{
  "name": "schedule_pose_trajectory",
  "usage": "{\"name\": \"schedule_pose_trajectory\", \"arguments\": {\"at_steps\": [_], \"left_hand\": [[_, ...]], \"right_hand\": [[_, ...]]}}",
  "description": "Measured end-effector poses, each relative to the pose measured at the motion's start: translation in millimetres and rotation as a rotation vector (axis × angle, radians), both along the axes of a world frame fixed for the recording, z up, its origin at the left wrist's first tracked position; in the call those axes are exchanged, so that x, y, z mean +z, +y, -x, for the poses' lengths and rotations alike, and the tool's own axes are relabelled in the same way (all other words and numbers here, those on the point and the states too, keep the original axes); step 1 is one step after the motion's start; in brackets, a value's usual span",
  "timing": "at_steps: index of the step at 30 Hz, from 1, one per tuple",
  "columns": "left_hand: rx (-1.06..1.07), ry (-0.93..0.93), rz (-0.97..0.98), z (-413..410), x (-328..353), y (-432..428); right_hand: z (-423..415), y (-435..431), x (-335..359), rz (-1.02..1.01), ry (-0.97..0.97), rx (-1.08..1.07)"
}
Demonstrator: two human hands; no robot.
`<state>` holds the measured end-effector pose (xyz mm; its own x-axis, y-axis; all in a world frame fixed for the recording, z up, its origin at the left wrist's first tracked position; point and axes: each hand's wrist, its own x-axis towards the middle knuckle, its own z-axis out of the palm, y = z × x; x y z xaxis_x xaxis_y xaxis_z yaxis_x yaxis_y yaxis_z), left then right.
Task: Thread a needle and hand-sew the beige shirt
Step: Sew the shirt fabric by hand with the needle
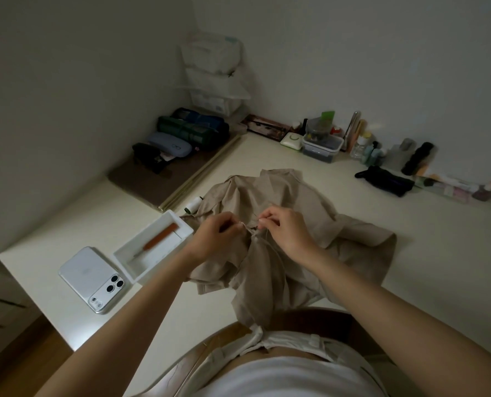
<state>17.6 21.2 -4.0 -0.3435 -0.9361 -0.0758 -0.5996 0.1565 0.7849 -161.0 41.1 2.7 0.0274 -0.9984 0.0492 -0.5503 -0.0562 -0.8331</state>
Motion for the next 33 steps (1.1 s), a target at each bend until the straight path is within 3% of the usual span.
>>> {"name": "schedule_pose_trajectory", "arguments": {"at_steps": [17, 21, 25, 30, 33], "left_hand": [[-0.052, -0.003, -0.006, -4, 11, -1], [-0.039, 0.088, -0.029, -4, 19, -3], [-0.01, 0.142, -0.068, 0, 28, -3], [0.05, 0.189, -0.069, 5, 31, -6], [0.082, 0.149, -0.069, 0, 32, -10]], "right_hand": [[-2, -1, 4, -0.042, 0.002, 0.1], [0, 0, 7, -0.159, -0.069, 0.0], [-7, 7, 6, -0.3, -0.144, 0.066], [-17, 4, -3, -0.223, -0.048, 0.084], [-8, -1, -2, -0.225, -0.087, 0.076]]}}
